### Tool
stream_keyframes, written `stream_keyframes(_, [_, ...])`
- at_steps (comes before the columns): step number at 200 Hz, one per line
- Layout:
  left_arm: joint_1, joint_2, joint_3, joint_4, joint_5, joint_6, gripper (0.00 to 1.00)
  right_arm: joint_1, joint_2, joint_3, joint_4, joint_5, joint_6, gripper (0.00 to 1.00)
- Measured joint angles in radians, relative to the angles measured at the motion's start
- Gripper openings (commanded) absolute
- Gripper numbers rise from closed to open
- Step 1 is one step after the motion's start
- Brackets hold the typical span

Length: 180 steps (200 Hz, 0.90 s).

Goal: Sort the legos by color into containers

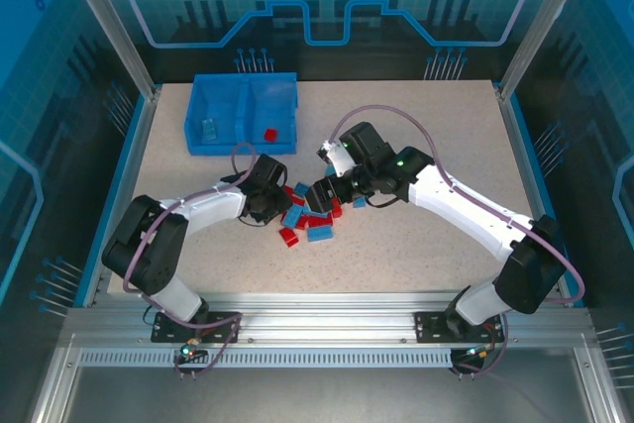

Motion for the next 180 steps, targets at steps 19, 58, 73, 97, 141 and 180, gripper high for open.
stream_keyframes(19, [0.000, -0.002, 0.000, 0.003, -0.012, 0.000, 0.31, 0.000, 0.000, 0.000, -0.002, 0.000, 0.000, 0.83])
stream_keyframes(58, [-0.002, -0.029, -0.018, -0.002, -0.047, 0.003, 0.26, 0.003, 0.000, 0.001, -0.002, 0.000, 0.000, 0.83])
stream_keyframes(73, [-0.002, -0.035, -0.021, -0.013, -0.064, 0.005, 0.38, 0.003, 0.000, 0.008, -0.005, 0.000, 0.000, 0.83])
stream_keyframes(97, [-0.002, -0.040, -0.032, -0.045, -0.088, 0.021, 0.46, 0.005, 0.000, 0.017, -0.008, 0.000, 0.003, 0.83])
stream_keyframes(141, [-0.002, -0.039, -0.032, -0.063, -0.098, 0.034, 0.57, 0.013, 0.000, 0.026, -0.013, 0.000, 0.004, 0.84])
stream_keyframes(180, [-0.002, 0.005, -0.021, -0.067, -0.110, 0.049, 0.44, 0.021, 0.000, 0.040, -0.026, 0.000, 0.003, 0.84])
